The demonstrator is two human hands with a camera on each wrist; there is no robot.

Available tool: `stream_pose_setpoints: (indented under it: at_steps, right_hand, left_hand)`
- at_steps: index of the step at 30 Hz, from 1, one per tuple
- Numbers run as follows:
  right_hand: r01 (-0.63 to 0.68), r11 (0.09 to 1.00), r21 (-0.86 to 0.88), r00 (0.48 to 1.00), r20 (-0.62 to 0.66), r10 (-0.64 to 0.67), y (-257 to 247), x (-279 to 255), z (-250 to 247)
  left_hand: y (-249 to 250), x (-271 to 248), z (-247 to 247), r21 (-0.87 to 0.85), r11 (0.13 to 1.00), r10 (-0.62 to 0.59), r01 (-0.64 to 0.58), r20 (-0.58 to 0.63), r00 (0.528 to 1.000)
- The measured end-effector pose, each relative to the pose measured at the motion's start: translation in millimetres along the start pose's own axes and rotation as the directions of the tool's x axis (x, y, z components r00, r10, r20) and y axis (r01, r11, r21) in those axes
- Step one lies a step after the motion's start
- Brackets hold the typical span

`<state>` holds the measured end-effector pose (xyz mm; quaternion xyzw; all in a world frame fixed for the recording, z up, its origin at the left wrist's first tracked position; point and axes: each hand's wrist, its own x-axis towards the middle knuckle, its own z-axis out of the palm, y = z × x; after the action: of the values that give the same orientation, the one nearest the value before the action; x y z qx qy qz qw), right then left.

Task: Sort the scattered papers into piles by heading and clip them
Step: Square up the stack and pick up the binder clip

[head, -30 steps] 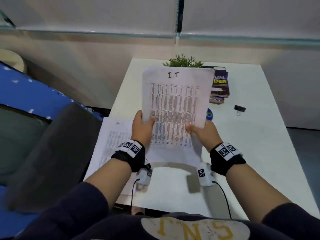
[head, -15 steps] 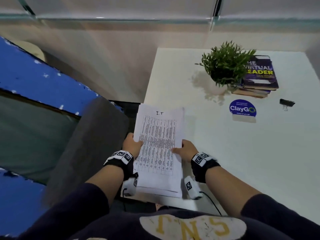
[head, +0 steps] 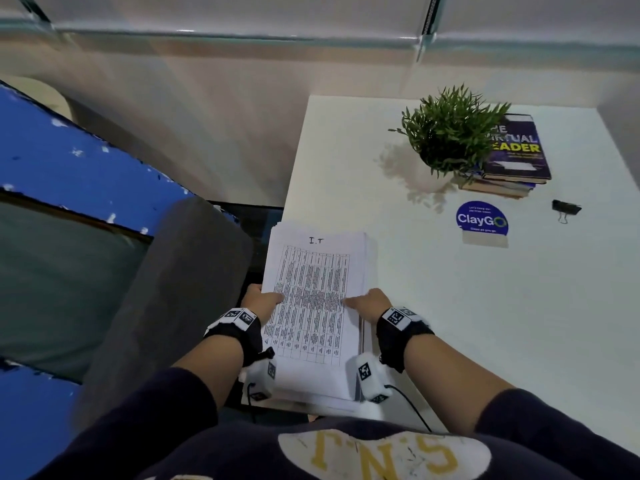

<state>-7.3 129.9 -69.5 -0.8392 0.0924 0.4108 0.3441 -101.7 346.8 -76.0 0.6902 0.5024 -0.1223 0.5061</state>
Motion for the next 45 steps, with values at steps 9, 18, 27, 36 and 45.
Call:
stream_pose_setpoints:
  at_steps: [9,18,27,36,45]
  right_hand:
    - [0.065,0.981,0.181,0.996,0.053,-0.075,30.6,9.6,-30.5]
    - [0.058,0.736,0.674,0.993,0.039,-0.114,117.8,-14.0,-196.4]
    - [0.179,0.525,0.832,0.931,0.030,-0.364,146.2,-25.1,-335.1]
    - [0.262,0.572,0.777,0.876,0.057,-0.479,154.9,-37.3,-355.7]
    - [0.340,0.687,0.642,0.938,-0.183,-0.293,206.0,50.1,-356.0]
  left_hand:
    - [32.3,-49.9,39.7,-0.005,0.987,0.160,-0.160,0.052,0.986]
    - [150.8,-159.2,129.7,-0.017,0.758,0.642,-0.652,0.199,0.740]
    - [227.2,-236.2,202.7,-0.179,0.627,0.778,-0.758,0.201,0.595]
    - [234.1,-263.6,216.6,-0.112,0.410,0.898,-0.905,0.220,0.380]
    - [238.0,-230.1,218.0,-0.159,0.509,0.855,-0.846,-0.016,0.518]
